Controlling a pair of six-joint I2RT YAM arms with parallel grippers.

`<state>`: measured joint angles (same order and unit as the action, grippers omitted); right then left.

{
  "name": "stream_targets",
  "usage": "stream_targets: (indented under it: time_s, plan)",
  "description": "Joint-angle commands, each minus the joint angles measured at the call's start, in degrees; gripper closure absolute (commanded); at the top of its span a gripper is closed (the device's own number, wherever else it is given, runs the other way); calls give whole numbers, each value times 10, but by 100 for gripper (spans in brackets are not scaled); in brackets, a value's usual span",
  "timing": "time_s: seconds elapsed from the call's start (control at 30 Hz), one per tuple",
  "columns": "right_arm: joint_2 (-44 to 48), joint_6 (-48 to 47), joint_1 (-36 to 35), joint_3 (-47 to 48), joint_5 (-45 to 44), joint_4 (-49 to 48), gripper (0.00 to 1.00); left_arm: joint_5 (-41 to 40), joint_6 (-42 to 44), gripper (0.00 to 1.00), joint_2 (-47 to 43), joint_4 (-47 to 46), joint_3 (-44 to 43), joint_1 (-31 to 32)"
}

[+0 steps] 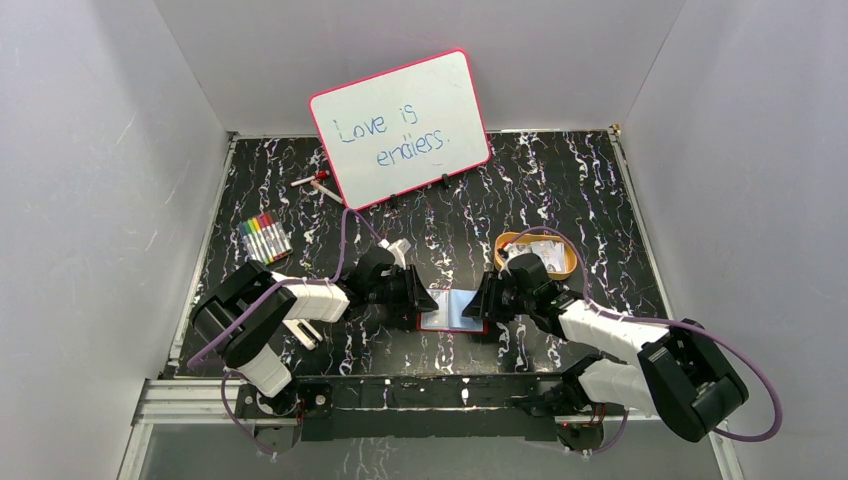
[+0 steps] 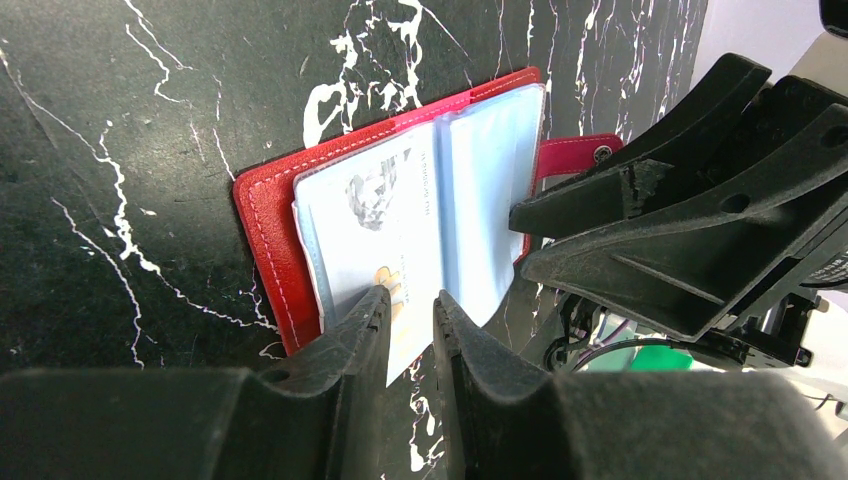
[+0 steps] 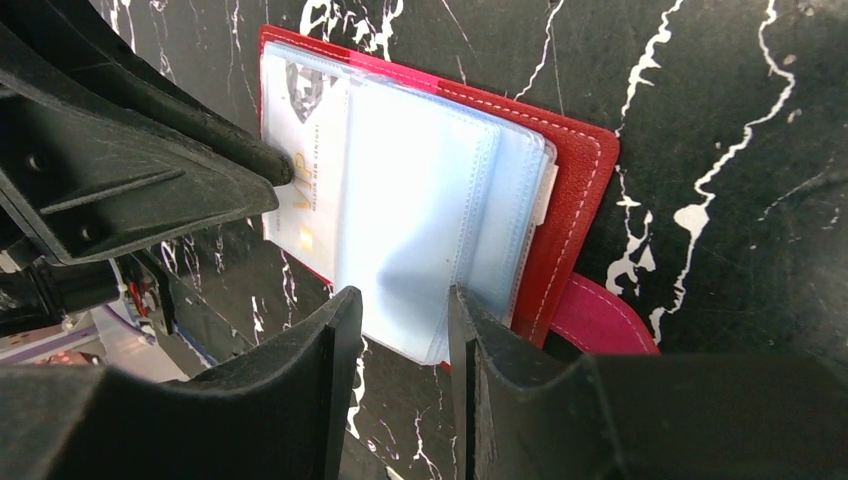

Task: Put the credit cards into the card holder
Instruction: Turn over the card slot in the card holder.

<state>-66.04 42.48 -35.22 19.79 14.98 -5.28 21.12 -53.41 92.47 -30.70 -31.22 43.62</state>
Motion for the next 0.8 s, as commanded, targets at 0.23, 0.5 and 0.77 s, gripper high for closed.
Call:
stream_targets:
  time_s: [0.23, 0.5, 0.77]
  plan:
    - [-15, 18, 2, 2, 41, -96, 56, 3, 3, 79, 5, -5, 6, 4]
    - [-45, 29, 3, 13, 74, -147, 57, 0, 3, 79, -5, -3, 7, 4]
    - [-83, 35, -2, 35, 93, -178, 56, -26, 6, 79, -39, 21, 11, 4]
